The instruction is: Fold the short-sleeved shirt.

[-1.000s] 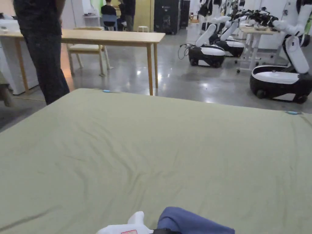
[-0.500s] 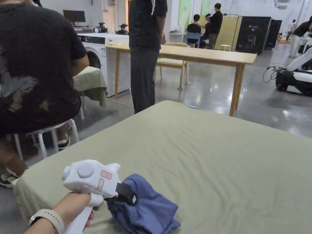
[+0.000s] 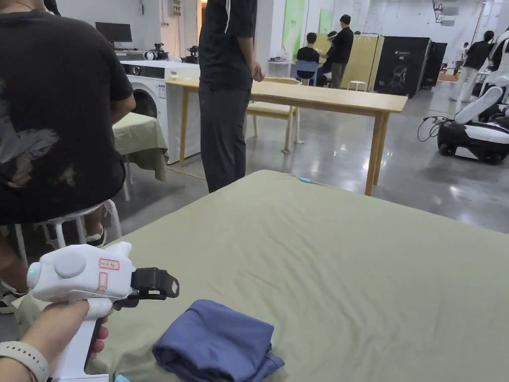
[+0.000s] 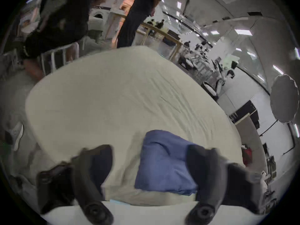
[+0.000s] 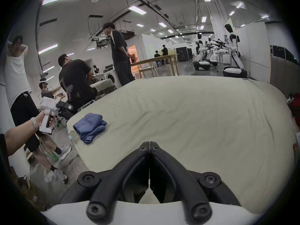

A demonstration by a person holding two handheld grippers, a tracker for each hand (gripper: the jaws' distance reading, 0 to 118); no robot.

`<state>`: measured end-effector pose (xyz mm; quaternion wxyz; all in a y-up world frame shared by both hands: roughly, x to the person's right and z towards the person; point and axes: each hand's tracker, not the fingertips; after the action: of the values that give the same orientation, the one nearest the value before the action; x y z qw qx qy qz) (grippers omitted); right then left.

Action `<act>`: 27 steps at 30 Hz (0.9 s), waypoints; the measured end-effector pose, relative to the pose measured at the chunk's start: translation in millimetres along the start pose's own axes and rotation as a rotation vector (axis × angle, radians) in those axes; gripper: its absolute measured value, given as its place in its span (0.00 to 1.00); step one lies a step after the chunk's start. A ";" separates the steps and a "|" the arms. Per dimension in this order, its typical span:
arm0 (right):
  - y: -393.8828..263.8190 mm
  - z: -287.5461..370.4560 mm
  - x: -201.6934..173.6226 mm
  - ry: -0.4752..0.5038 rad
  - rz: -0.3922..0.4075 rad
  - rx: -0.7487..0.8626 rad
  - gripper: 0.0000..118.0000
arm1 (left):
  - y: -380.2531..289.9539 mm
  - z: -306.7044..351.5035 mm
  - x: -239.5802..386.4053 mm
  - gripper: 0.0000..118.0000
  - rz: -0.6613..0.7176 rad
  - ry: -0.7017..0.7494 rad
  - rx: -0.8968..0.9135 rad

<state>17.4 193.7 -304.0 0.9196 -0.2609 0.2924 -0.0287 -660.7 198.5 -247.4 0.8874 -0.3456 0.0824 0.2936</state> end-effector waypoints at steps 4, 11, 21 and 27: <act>10.0 21.0 13.9 -0.056 -0.002 0.032 0.01 | -28.7 13.5 72.2 0.04 -0.138 0.080 0.092; 54.8 81.4 55.5 -0.256 0.017 0.205 0.01 | -88.7 19.3 252.4 0.04 -0.475 0.018 0.412; 148.8 141.9 84.9 -0.469 0.144 0.458 0.01 | -117.1 50.0 466.4 0.04 -0.656 -0.075 0.669; 175.0 161.4 88.1 -0.511 0.143 0.510 0.02 | -120.7 49.3 509.6 0.04 -0.701 -0.069 0.659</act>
<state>162.1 401.2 -325.2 0.9981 -0.0008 0.0541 0.0297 -178.9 396.7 -320.3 0.9974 -0.0431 0.0199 -0.0535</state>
